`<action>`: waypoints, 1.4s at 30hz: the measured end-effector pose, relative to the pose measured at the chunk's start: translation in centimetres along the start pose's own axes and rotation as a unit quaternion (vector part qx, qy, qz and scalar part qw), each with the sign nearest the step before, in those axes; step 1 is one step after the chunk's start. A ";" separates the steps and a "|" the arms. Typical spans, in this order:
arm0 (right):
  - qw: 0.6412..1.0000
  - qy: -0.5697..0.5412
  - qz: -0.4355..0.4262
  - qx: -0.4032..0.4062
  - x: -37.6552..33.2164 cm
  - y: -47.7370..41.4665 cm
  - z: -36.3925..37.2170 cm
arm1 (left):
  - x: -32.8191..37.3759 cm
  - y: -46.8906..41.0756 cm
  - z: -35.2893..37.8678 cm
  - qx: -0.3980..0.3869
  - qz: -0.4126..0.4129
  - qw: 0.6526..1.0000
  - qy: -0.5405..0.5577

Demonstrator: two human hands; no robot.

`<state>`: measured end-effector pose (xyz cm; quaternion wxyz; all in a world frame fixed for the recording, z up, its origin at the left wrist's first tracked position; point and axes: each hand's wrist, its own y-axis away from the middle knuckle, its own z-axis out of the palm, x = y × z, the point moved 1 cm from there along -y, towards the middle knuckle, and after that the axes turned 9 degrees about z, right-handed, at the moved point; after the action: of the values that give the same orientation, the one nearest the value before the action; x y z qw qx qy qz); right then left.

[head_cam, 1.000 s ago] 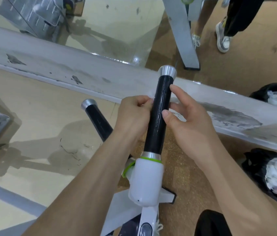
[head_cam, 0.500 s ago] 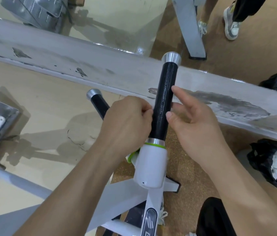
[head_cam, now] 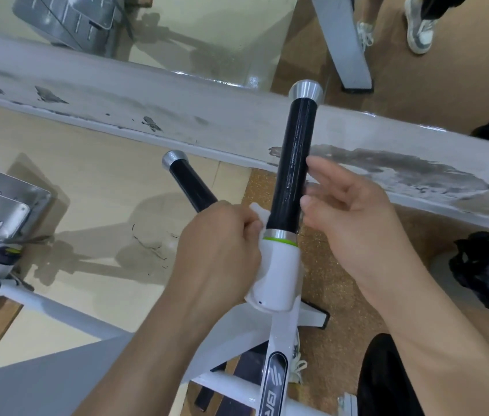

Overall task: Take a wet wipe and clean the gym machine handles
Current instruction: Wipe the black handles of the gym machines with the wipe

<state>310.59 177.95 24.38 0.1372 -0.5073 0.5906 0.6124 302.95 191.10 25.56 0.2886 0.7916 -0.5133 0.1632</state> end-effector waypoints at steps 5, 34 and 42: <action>0.991 -0.130 -0.024 0.025 0.5 2.6 -0.3 | 1.2 1.4 -1.1 0.077 0.013 0.991 0.111; 0.964 -0.244 -0.012 0.106 5.2 2.1 2.2 | 3.4 0.1 3.8 0.199 -0.034 0.964 0.175; 0.945 -0.307 0.026 0.114 5.3 0.6 3.3 | 3.1 0.1 4.1 0.208 -0.029 0.960 0.183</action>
<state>306.24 178.36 19.88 0.3523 -0.2601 0.5989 0.6705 304.02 186.32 24.11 0.2114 0.8050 -0.3835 0.4003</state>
